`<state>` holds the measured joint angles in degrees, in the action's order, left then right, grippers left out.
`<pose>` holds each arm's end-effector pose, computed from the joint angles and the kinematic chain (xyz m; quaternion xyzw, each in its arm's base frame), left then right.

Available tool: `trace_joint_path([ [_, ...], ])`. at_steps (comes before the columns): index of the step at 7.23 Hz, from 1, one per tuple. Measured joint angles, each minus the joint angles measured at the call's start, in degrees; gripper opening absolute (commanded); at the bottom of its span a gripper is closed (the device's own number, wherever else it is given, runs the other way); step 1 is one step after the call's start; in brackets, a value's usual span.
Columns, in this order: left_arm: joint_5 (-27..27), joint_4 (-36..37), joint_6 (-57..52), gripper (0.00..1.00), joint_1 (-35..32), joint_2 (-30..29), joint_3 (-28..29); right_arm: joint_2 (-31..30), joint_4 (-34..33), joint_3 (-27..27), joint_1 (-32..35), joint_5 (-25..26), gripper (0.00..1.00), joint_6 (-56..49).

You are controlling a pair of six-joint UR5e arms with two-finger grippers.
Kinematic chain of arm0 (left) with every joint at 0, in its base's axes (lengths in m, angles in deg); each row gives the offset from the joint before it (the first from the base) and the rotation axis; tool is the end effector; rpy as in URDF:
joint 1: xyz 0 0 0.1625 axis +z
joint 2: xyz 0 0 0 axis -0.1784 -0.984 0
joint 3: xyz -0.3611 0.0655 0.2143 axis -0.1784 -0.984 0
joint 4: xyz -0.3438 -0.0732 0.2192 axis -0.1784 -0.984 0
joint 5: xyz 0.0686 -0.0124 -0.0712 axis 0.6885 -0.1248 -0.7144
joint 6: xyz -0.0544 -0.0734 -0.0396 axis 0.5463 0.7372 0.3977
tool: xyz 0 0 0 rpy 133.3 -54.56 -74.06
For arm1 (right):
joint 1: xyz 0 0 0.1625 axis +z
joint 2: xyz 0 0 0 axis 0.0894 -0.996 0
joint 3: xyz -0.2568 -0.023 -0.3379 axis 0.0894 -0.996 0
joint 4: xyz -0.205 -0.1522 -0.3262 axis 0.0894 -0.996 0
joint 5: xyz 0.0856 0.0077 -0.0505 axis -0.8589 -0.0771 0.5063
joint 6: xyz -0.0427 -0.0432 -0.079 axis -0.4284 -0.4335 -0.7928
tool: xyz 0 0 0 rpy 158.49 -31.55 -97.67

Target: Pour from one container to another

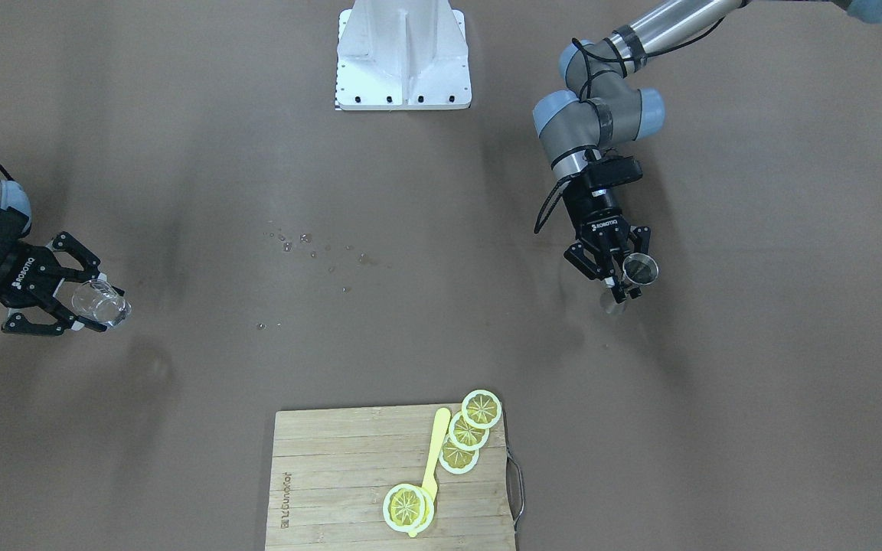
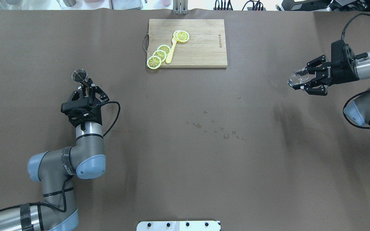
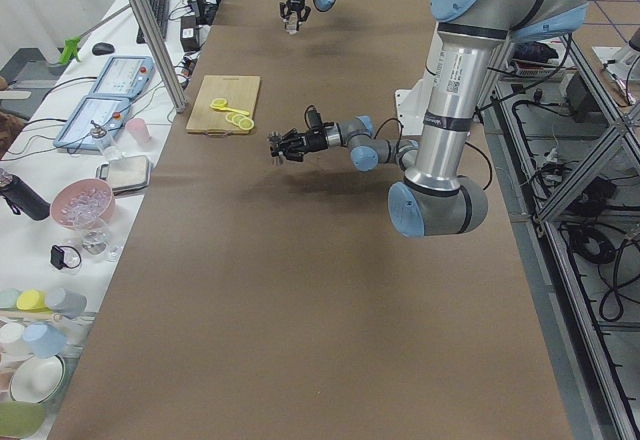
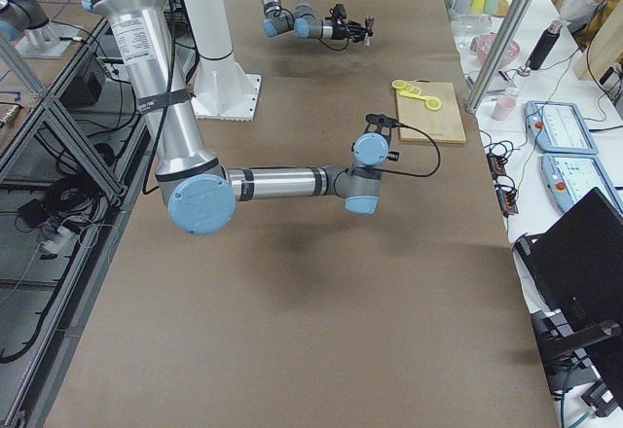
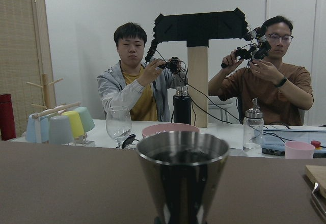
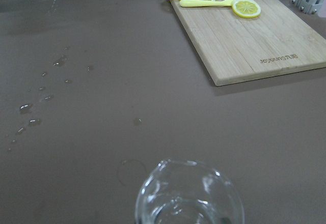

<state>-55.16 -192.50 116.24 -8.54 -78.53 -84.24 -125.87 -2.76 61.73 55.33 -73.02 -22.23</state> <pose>0.5051 -0.4114 0.4129 0.5693 0.2081 -0.3378 0.7201 -0.2402 -0.5394 0.5324 0.4860 -0.4720 -0.4267 0.5991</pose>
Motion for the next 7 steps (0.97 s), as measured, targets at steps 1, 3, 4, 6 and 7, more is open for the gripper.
trace_joint_path([
  [1,0.8,1.3,1.8,0.0,0.4,-0.1,0.0,0.1,1.8,-1.5,-0.3,-0.8,0.0,0.0],
  [3,2.3,6.5,6.7,0.0,1.0,-0.3,0.1,1.1,2.7,-3.3,-0.9,-1.4,0.0,0.0],
  [4,2.6,7.8,7.8,0.0,1.3,-0.3,0.2,2.3,2.8,-4.9,-1.4,-1.3,0.0,0.0],
  [6,2.6,8.5,8.3,0.0,1.9,-0.7,0.6,4.8,2.8,-7.4,-3.1,-0.3,0.0,-0.1],
  [7,2.7,8.5,8.4,0.0,2.1,-1.3,1.1,5.5,2.8,-8.0,-4.5,0.7,0.0,0.0],
])
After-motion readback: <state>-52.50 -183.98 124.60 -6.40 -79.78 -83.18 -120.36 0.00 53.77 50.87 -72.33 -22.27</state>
